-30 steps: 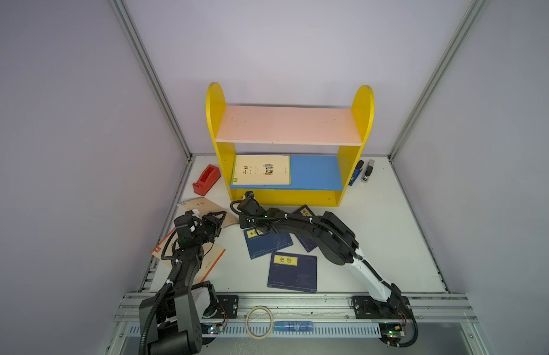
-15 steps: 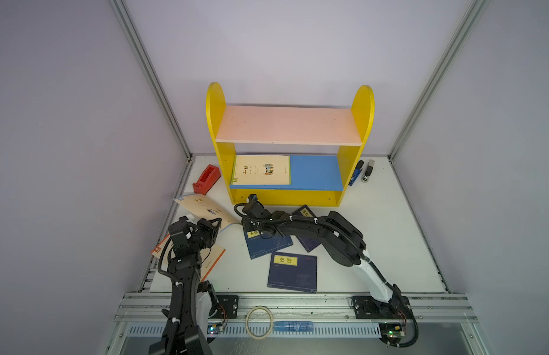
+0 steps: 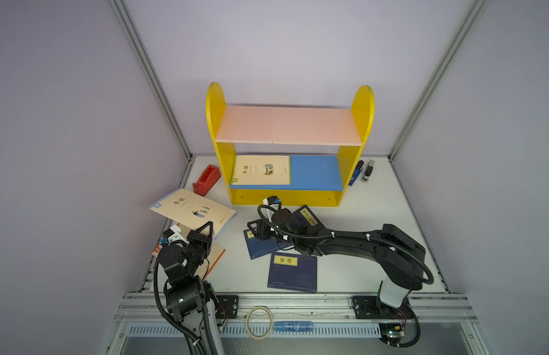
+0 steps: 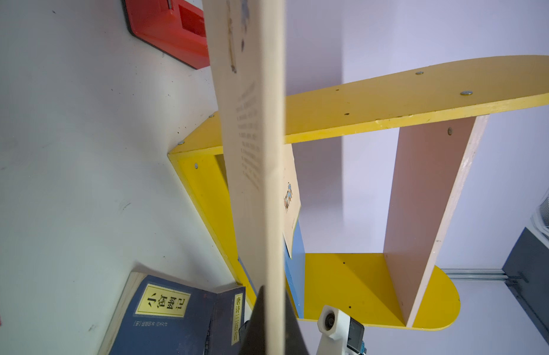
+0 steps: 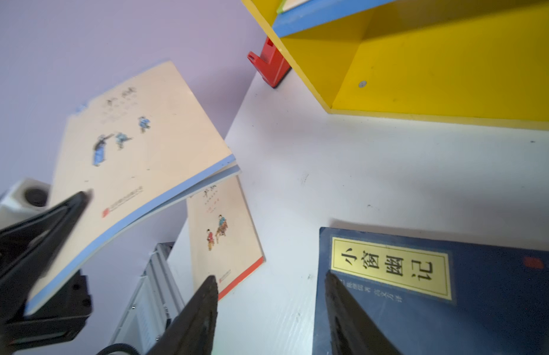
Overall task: Stacking books/files
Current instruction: Pick up the book from the middle-left of the table, then pass the book.
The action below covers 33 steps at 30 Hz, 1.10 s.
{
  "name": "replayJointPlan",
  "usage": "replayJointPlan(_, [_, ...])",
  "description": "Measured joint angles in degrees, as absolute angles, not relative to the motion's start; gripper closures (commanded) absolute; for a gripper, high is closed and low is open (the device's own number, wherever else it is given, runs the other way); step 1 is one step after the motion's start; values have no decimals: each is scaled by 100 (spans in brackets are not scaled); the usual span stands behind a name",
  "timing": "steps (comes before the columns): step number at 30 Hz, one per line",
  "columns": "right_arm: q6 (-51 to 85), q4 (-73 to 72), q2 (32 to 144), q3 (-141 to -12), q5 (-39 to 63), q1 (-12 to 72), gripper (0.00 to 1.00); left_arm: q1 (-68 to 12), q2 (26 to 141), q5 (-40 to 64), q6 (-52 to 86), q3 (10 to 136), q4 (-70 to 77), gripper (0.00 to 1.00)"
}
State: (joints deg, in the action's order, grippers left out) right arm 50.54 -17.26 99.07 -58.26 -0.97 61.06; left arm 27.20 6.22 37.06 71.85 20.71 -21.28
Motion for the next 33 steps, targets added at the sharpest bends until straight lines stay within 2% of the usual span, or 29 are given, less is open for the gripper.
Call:
replayJointPlan(8, [5966, -3605, 9190, -4412, 19, 6165, 40, 2609, 519, 3809, 7494, 2683, -2239, 100])
replayJointPlan(13, [6488, -4276, 8995, -3979, 12, 6163, 39, 2445, 580, 3741, 7732, 2536, -2093, 100])
replayJointPlan(16, [6711, -4493, 8901, -3876, -23, 6163, 39, 2049, 851, 3551, 7808, 2346, -2001, 100])
replayJointPlan(19, [6888, -4630, 8842, -3756, -126, 6163, 38, 1223, 1083, 3164, 7784, 2248, -1949, 100])
replayJointPlan(27, [7371, -5017, 8818, -3465, -246, 6165, 37, -1811, 1085, 760, 7417, 2005, -1422, 100])
replayJointPlan(33, [7699, -5494, 8945, -3247, -250, 6189, 36, -3011, 1806, -491, 7094, 1979, -799, 100])
